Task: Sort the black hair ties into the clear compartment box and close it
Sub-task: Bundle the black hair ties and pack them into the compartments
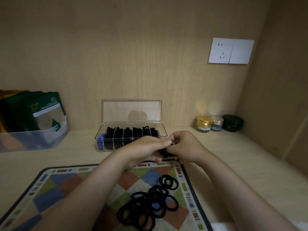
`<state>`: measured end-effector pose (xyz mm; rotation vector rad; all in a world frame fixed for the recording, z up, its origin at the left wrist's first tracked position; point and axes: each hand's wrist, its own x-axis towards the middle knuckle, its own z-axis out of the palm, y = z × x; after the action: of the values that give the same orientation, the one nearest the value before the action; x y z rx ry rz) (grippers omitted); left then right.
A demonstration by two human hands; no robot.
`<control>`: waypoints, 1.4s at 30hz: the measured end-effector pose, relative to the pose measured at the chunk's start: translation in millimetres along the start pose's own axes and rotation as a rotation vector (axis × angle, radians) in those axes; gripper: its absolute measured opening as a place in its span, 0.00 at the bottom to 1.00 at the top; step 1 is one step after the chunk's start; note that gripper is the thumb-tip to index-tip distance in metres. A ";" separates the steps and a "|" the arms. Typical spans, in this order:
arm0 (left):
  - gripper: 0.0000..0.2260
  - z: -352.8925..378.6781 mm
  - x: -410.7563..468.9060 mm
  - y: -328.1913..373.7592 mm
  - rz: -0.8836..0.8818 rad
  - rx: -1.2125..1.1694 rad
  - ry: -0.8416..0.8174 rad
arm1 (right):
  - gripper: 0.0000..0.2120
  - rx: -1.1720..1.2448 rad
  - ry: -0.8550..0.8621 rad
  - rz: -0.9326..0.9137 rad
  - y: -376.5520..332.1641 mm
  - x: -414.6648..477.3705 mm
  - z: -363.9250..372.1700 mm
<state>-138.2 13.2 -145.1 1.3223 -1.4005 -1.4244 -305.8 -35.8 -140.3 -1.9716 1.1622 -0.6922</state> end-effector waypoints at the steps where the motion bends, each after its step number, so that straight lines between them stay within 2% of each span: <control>1: 0.14 -0.1 0.5 -0.7 0.012 0.073 0.014 | 0.04 -0.044 0.017 -0.029 1.3 0.8 1.9; 4: 0.12 -3.5 1.8 -4.6 0.036 0.162 0.063 | 0.06 -0.128 0.040 -0.113 3.2 1.7 6.2; 10: 0.11 -7.4 -0.2 -4.9 0.113 0.188 0.135 | 0.06 -0.062 0.036 -0.182 4.1 2.8 3.8; 14: 0.11 -6.3 -0.5 -1.5 0.154 0.143 0.186 | 0.07 0.170 -0.002 -0.094 1.7 2.8 -0.9; 17: 0.12 -3.4 0.2 0.5 0.194 0.116 0.205 | 0.10 0.247 -0.018 -0.056 1.0 1.7 -3.3; 21: 0.12 -3.2 -1.4 3.3 0.244 0.139 0.276 | 0.12 0.470 -0.151 0.040 -1.1 -1.8 -8.1; 27: 0.05 -10.6 -4.1 5.9 0.286 0.075 0.355 | 0.16 0.493 -0.205 0.096 -3.7 -2.7 -3.4; 30: 0.09 -10.1 -4.5 7.3 0.293 0.072 0.364 | 0.17 0.526 -0.133 0.102 -7.8 0.2 0.8; 35: 0.13 -14.2 -2.3 7.8 0.312 0.244 0.351 | 0.13 0.537 0.001 0.120 -20.5 9.8 3.2; 38: 0.15 -20.9 -0.6 4.5 0.357 0.304 0.427 | 0.11 0.384 0.111 0.138 -27.8 20.6 1.4; 42: 0.17 -36.0 3.3 -13.6 0.472 0.829 0.605 | 0.08 0.126 0.225 0.135 -32.9 43.5 0.0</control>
<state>-102.0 3.7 -154.6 1.5642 -1.7515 -0.0629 -270.0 -63.9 -110.2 -1.7261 1.3369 -0.9112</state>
